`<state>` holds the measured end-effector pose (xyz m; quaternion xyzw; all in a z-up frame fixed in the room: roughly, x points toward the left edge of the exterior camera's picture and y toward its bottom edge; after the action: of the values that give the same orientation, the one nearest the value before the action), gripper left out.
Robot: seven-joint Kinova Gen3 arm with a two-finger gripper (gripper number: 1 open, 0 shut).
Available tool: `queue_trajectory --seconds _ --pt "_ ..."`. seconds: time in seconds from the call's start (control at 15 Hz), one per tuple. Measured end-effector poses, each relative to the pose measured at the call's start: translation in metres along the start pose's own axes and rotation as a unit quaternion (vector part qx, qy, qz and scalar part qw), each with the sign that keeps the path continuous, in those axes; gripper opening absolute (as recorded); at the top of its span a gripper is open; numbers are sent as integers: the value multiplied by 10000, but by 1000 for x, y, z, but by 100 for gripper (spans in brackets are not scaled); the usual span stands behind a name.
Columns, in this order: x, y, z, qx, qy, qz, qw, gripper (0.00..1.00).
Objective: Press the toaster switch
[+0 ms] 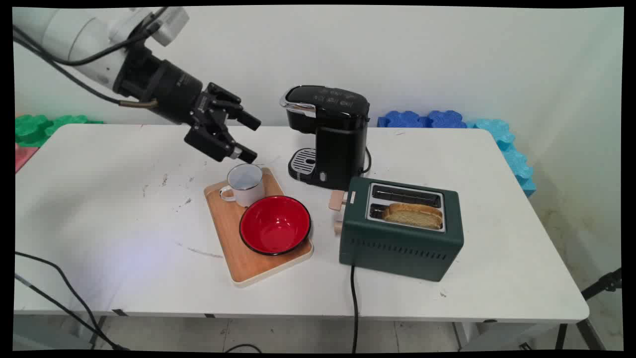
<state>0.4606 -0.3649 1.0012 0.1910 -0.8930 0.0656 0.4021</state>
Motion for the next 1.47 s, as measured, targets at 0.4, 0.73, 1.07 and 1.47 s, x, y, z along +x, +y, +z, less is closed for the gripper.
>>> queue_trajectory --seconds 0.4,0.73,1.07,1.47 --pt "35 -5 19 -176 64 437 9989 100" --pt "70 -9 45 -298 121 802 9963 100" --pt "94 -15 77 -435 37 1253 9912 100" --pt "98 -18 116 -577 -243 1649 9843 0"
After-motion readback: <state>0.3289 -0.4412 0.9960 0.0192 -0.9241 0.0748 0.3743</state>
